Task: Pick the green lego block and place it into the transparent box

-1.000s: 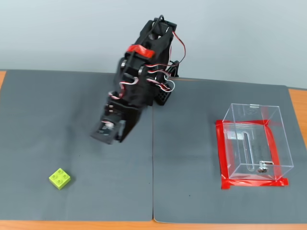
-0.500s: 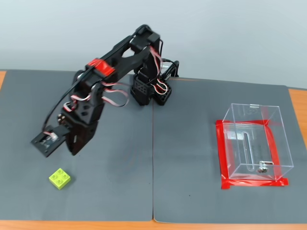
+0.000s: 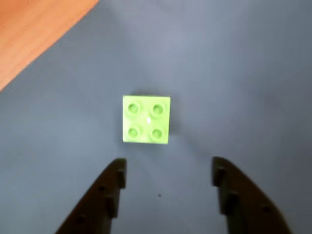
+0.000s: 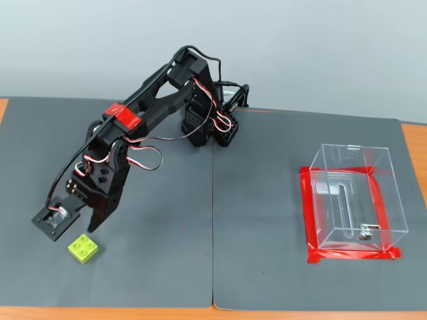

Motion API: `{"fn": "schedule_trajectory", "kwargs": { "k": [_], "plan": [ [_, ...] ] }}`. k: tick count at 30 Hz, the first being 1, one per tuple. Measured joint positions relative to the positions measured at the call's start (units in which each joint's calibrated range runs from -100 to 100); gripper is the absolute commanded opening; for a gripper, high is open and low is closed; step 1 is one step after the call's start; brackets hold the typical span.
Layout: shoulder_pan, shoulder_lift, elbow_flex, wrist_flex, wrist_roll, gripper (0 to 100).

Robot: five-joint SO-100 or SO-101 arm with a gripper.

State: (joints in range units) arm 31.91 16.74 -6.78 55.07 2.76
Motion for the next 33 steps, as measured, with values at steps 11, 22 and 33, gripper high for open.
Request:
{"fn": "schedule_trajectory", "kwargs": {
  "k": [11, 22, 33],
  "plan": [
    [-2.7, 3.7, 0.0, -6.5, 0.3, 34],
    [-3.3, 9.8, 0.0, -6.5, 0.3, 34],
    [-3.3, 13.6, -0.1, -10.1, 0.3, 34]
  ]
}}
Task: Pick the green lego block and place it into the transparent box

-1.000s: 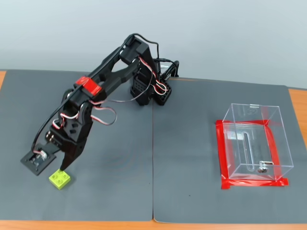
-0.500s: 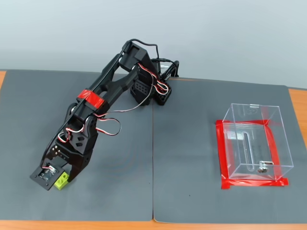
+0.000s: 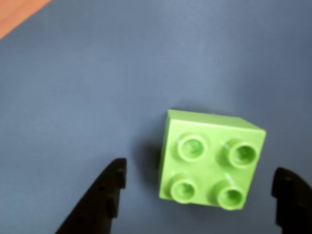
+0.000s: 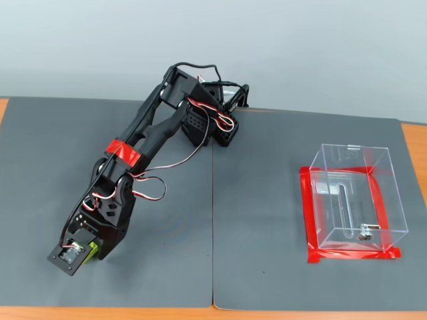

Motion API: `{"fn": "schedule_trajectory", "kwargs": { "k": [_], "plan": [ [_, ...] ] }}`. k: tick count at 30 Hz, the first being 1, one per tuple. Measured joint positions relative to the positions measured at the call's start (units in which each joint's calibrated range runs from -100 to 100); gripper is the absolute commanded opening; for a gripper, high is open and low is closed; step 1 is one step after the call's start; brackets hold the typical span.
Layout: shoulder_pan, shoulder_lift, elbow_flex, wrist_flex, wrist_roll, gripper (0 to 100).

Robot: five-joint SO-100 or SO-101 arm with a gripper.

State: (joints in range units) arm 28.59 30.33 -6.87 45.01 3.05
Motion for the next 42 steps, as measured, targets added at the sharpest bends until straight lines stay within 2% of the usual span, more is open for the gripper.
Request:
{"fn": "schedule_trajectory", "kwargs": {
  "k": [31, 37, 42],
  "plan": [
    [1.7, 1.4, 0.0, 0.0, 0.0, 33],
    [1.8, 1.4, 0.0, 0.0, 0.0, 20],
    [1.8, 1.4, 0.0, 0.0, 0.0, 13]
  ]
}}
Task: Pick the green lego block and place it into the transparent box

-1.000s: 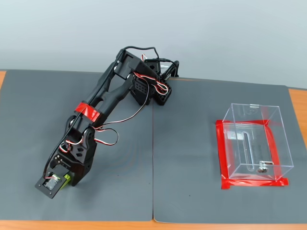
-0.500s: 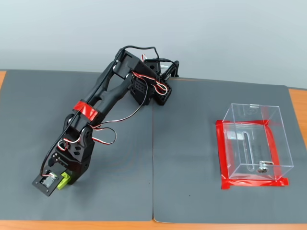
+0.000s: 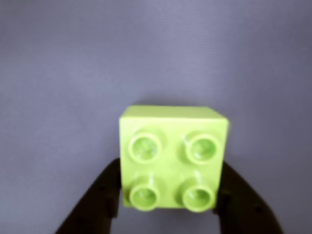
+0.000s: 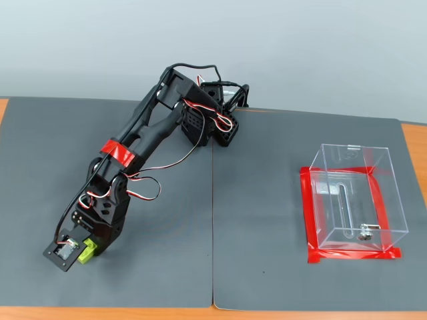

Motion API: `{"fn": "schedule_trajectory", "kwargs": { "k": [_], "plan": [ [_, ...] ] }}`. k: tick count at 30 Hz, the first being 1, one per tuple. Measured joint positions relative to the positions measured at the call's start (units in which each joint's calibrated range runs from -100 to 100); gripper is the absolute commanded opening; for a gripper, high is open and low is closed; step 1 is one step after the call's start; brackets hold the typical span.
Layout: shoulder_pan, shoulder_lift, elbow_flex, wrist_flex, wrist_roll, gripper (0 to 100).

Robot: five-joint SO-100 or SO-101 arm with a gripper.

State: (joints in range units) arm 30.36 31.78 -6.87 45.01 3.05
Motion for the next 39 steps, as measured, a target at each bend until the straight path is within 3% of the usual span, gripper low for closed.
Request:
{"fn": "schedule_trajectory", "kwargs": {
  "k": [5, 16, 35, 39],
  "plan": [
    [0.0, 0.0, 0.0, 0.0, 0.0, 4],
    [0.0, -2.6, 2.5, 0.0, 0.0, 4],
    [-12.8, -44.7, 21.9, 0.2, -0.1, 4],
    [-20.0, -50.3, 21.8, 5.9, -0.4, 4]
  ]
}}
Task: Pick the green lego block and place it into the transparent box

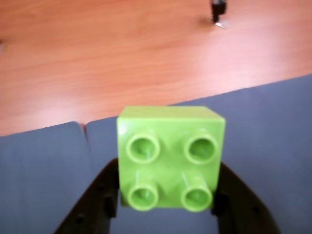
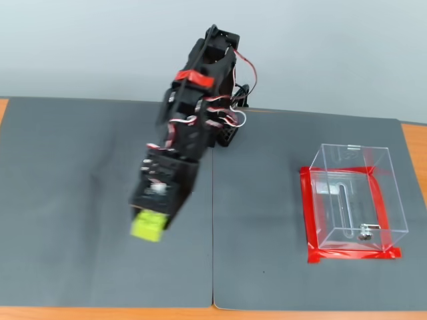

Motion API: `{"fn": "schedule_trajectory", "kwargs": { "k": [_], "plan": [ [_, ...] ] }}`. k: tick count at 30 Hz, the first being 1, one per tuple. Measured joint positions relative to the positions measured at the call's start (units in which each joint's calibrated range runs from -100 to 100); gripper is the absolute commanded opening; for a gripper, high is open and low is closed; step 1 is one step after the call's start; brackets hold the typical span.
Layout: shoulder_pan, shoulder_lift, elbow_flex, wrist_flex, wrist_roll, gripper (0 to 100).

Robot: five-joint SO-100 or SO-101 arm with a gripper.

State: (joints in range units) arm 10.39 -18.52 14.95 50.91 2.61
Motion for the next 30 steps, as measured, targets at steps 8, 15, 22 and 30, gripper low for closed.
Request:
{"fn": "schedule_trajectory", "kwargs": {
  "k": [8, 15, 22, 30],
  "plan": [
    [-14.9, -4.2, -0.4, 7.0, 0.3, 4],
    [-31.8, -4.6, -0.4, 7.1, 0.1, 4],
    [-44.1, -4.6, -0.5, 7.1, 0.1, 4],
    [-52.5, -4.6, -0.5, 7.1, 0.1, 4]
  ]
}}
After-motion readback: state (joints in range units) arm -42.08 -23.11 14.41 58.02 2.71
